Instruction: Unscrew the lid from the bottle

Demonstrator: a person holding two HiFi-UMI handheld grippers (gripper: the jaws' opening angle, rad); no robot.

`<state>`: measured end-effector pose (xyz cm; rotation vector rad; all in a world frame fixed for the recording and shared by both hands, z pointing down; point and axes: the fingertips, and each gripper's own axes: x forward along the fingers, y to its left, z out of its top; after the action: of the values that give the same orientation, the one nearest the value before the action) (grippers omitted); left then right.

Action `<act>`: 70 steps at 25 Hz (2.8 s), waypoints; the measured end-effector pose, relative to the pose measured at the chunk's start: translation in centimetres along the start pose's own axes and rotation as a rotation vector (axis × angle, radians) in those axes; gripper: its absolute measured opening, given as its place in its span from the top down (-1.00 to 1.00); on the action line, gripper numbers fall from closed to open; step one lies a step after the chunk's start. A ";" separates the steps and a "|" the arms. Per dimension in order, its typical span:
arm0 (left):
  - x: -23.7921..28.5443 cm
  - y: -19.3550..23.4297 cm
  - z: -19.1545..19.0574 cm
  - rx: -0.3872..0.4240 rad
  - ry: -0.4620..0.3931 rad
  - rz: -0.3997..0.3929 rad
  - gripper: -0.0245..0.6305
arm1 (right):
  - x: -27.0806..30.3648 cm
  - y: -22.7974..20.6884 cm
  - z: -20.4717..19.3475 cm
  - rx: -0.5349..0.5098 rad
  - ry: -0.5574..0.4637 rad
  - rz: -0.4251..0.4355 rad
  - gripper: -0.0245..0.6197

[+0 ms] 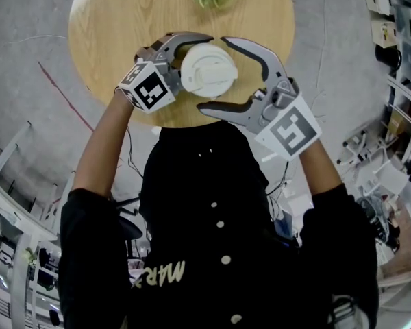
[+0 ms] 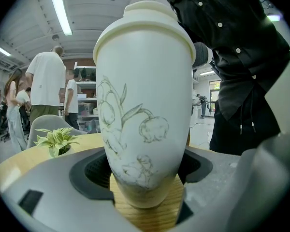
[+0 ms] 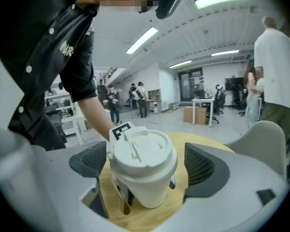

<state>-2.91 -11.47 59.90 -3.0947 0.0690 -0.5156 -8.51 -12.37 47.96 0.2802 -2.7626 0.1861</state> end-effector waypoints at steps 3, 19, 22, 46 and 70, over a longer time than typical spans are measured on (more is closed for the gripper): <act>-0.2 0.0 0.1 0.005 0.001 0.001 -0.22 | 1.2 -0.1 0.2 0.007 -0.024 -0.113 -0.61; 0.3 -0.1 0.3 0.006 0.011 -0.037 -0.22 | 1.1 1.8 -0.8 -0.241 0.050 0.468 -0.51; 0.3 -0.1 0.0 0.008 0.014 -0.037 -0.22 | 1.0 1.4 -1.2 -0.201 0.064 0.384 -0.54; 0.2 0.1 0.0 0.000 0.001 -0.035 -0.22 | 0.5 1.4 -0.6 -0.252 -0.027 0.410 -0.48; 0.4 0.0 0.1 0.005 -0.001 -0.045 -0.22 | 0.7 1.4 0.3 -0.240 -0.085 0.342 -0.53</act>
<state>-2.53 -11.50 59.90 -3.0977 -0.0025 -0.5144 -9.57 -11.19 47.78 -0.2536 -2.8608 -0.0746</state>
